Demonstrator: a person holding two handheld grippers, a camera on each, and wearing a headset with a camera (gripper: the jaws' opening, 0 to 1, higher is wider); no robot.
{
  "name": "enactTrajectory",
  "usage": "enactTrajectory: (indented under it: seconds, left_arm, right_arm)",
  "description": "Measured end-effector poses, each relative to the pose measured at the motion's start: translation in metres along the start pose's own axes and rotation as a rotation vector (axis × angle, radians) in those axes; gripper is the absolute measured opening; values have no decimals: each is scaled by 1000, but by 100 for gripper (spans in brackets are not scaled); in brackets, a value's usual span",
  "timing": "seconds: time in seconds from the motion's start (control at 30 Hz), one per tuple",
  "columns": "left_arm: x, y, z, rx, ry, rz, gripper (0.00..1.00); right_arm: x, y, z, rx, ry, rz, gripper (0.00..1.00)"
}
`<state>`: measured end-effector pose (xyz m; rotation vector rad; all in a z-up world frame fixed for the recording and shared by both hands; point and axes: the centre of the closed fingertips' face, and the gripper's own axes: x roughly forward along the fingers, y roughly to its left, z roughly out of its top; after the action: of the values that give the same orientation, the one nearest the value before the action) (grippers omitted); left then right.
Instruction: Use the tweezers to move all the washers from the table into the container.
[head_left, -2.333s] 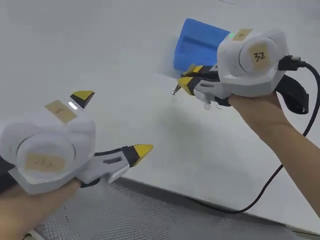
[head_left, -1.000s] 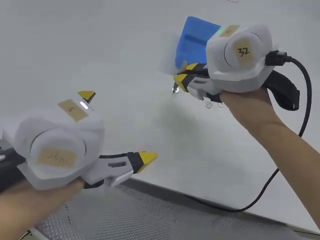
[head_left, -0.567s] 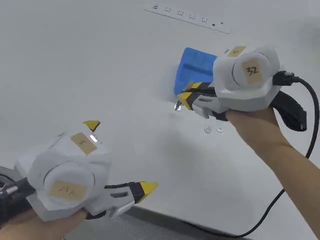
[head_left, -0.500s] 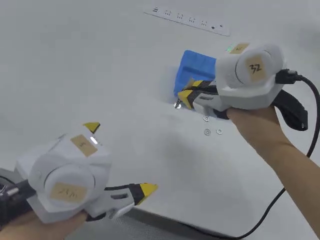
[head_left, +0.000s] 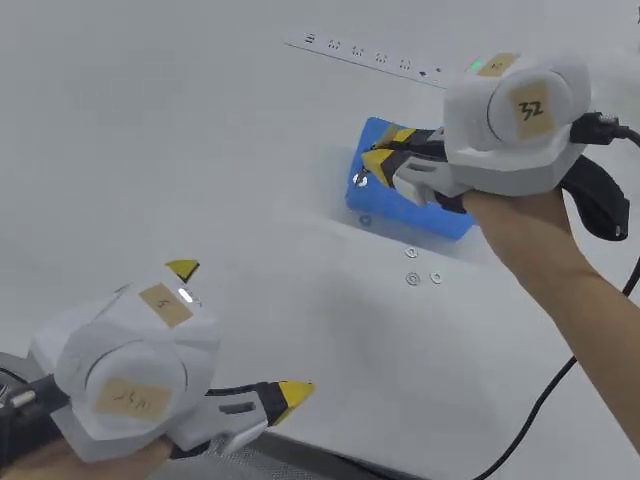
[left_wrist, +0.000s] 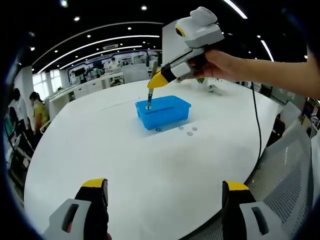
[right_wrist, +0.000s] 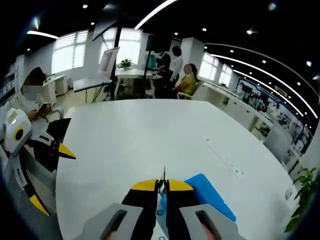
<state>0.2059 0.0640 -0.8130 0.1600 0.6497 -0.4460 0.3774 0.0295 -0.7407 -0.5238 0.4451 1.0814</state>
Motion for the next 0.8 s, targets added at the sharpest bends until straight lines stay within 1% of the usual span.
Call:
enactTrajectory:
  seconds: [0.07, 0.1, 0.13, 0.17, 0.23, 0.27, 0.3, 0.4, 0.5, 0.57, 0.67, 0.8]
  left_arm:
    - [0, 0, 0, 2, 1, 1, 97]
    - [0, 0, -1, 1, 3, 0, 97]
    - [0, 0, -1, 1, 6, 0, 97]
    - [0, 0, -1, 1, 7, 1, 97]
    - [1, 0, -2, 0, 11, -1, 97]
    - [1, 0, -2, 1, 12, -3, 97]
    - [1, 0, -2, 4, 14, -2, 97]
    - [1, -1, -3, 9, 20, -2, 96]
    - [2, 0, -4, 9, 21, 0, 95]
    - [2, 1, -5, 5, 25, 2, 96]
    - [2, 1, -5, 2, 28, 3, 96]
    - [2, 1, -6, 1, 32, 5, 96]
  right_arm:
    - [3, -10, 1, 11, -4, -29, 1]
    - [6, -14, 1, 20, -10, -35, 1]
    - [8, -17, 0, 26, -10, -43, 1]
    - [12, -23, -3, 38, -7, -61, 1]
    - [16, -29, -8, 57, 1, -75, 2]
    - [18, -31, -9, 55, 6, -81, 2]
    - [20, -35, -12, 47, 13, -99, 1]
    - [26, -38, -17, 63, 25, -99, 2]
    - [34, -40, -27, 82, 43, -99, 2]
    - [37, -42, -32, 98, 43, -102, 2]
    - [45, -43, -42, 149, 54, -91, 2]
    - [52, -45, -50, 152, 69, -89, 2]
